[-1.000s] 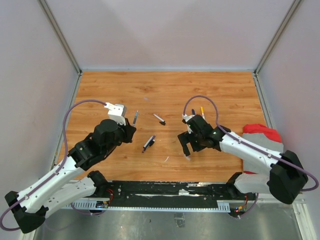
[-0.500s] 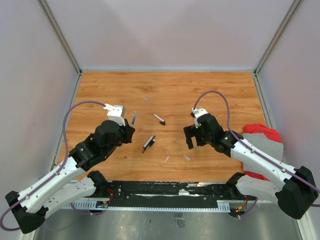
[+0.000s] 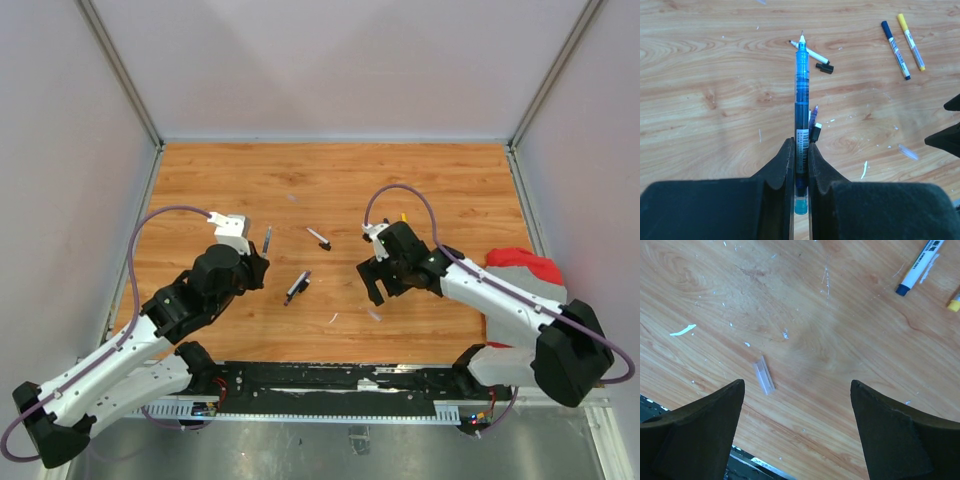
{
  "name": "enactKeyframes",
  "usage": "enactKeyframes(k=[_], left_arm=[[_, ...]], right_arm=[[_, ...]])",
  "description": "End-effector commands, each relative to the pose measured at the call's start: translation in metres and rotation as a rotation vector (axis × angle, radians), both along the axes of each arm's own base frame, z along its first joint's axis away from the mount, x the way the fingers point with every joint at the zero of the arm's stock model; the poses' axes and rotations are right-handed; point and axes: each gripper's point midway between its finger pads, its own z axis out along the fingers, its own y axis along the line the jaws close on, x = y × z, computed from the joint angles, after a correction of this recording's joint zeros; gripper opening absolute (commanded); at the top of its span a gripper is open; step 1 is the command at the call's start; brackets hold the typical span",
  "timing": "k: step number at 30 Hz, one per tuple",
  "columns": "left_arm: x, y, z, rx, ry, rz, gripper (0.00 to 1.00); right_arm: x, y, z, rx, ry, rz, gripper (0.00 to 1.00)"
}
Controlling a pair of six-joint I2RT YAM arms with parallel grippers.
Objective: Insert the pens into the pen caps
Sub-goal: Adjust the pen cap at the center of the board.
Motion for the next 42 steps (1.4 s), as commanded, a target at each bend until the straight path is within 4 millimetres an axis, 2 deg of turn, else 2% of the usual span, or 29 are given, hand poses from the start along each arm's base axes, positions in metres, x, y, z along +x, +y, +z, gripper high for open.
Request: enactKeyframes(k=[1, 8, 15, 31, 37, 42], left_arm=[[0.002, -0.001, -0.002, -0.044, -0.008, 0.021, 0.01], [0.001, -0.002, -0.005, -0.052, 0.000, 0.017, 0.00], [0.001, -0.001, -0.004, -0.052, -0.001, 0.020, 0.01], [0.001, -0.001, -0.005, -0.048, 0.001, 0.024, 0.01], [0.001, -0.001, -0.005, -0.046, 0.003, 0.024, 0.01], [0.001, -0.001, -0.005, -0.044, 0.004, 0.023, 0.01]], right_arm=[[-0.010, 0.005, -0.007, -0.045, 0.083, 0.059, 0.85], [-0.016, 0.014, -0.022, -0.108, 0.147, 0.121, 0.76], [-0.032, 0.029, -0.037, -0.130, 0.218, 0.204, 0.68], [-0.040, 0.031, -0.065, -0.214, 0.295, 0.232, 0.43], [-0.047, 0.024, -0.073, -0.248, 0.334, 0.220, 0.36], [-0.049, 0.018, -0.075, -0.271, 0.345, 0.190, 0.26]])
